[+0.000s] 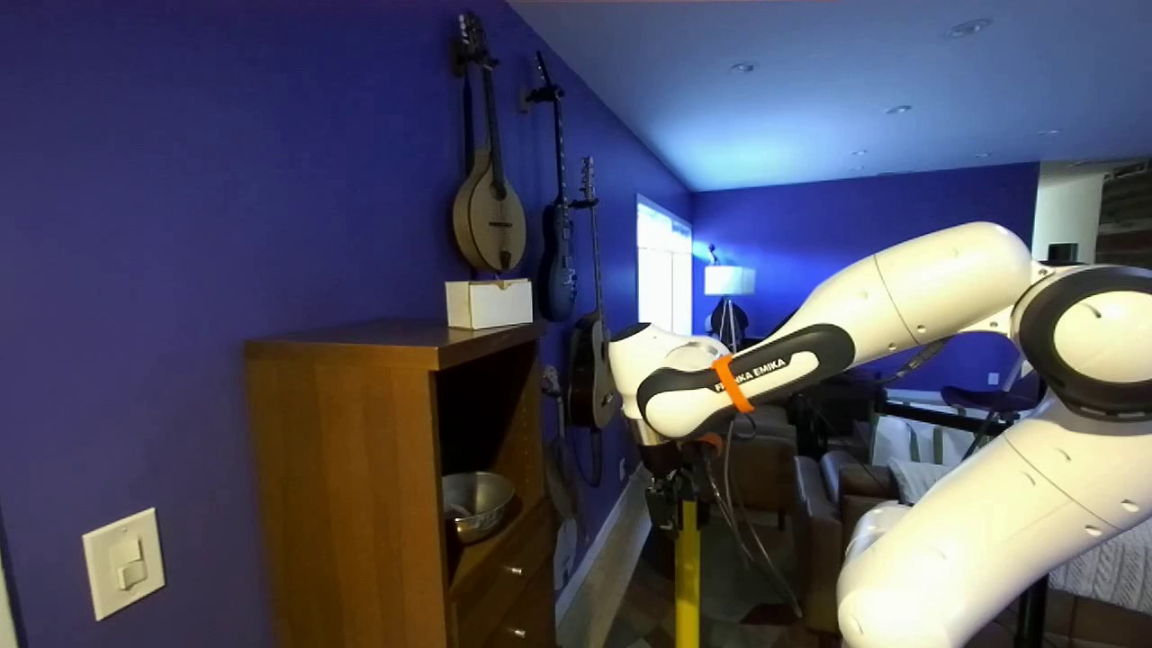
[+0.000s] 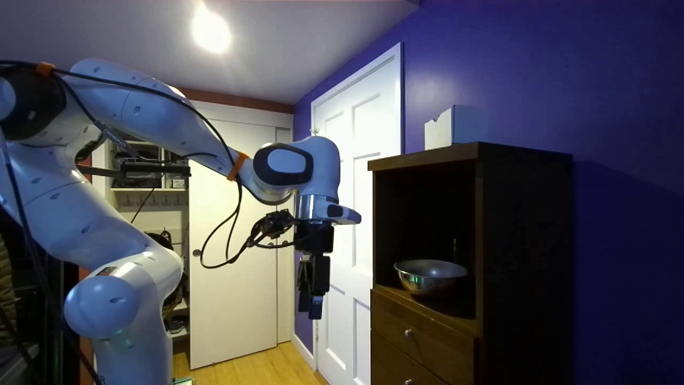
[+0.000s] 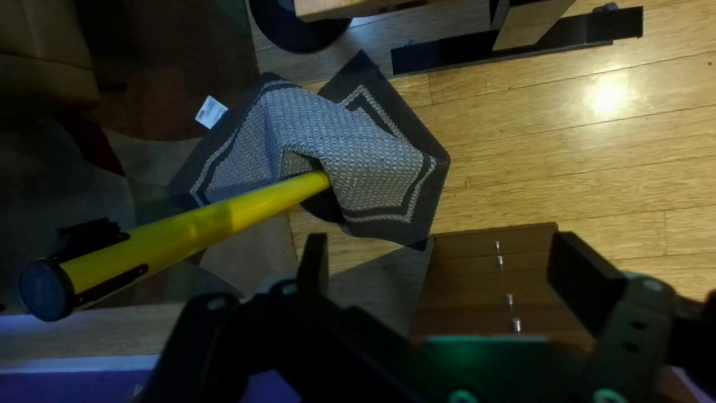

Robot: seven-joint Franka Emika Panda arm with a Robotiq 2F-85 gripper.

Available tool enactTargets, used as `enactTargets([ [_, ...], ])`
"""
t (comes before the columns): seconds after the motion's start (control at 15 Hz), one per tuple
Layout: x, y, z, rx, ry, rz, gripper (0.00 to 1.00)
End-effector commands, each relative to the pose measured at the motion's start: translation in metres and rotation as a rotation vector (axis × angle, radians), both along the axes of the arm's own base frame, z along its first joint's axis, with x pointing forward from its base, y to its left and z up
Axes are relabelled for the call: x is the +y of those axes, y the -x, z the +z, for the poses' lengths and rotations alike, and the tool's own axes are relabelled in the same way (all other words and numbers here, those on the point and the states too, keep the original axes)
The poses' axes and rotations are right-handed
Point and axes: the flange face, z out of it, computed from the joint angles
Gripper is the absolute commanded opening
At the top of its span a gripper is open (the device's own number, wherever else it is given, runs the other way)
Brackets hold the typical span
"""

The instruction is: Open the first top drawer

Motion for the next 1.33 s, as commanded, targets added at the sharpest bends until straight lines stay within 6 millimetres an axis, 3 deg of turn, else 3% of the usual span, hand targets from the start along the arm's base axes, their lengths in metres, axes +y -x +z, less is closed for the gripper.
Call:
enactTargets([
  [0.0,-0.002,-0.018,-0.002,-0.042,0.01,0.009,1.0],
  [0.33,-0.015,-0.084,-0.016,-0.187,-0.076,-0.068,1.0],
  [0.53,-0.009,-0.121,-0.023,-0.171,-0.147,-0.192,1.0],
  [0.6,-0.003,-0.128,-0.019,-0.169,-0.186,-0.176,1.0],
  [0.67,-0.009,-0.102,-0.021,-0.185,-0.134,-0.14,1.0],
  [0.93,0.001,-0.133,-0.027,-0.183,-0.155,-0.188,1.0],
  [1.27,0.032,-0.175,-0.065,-0.307,-0.218,-0.27,1.0],
])
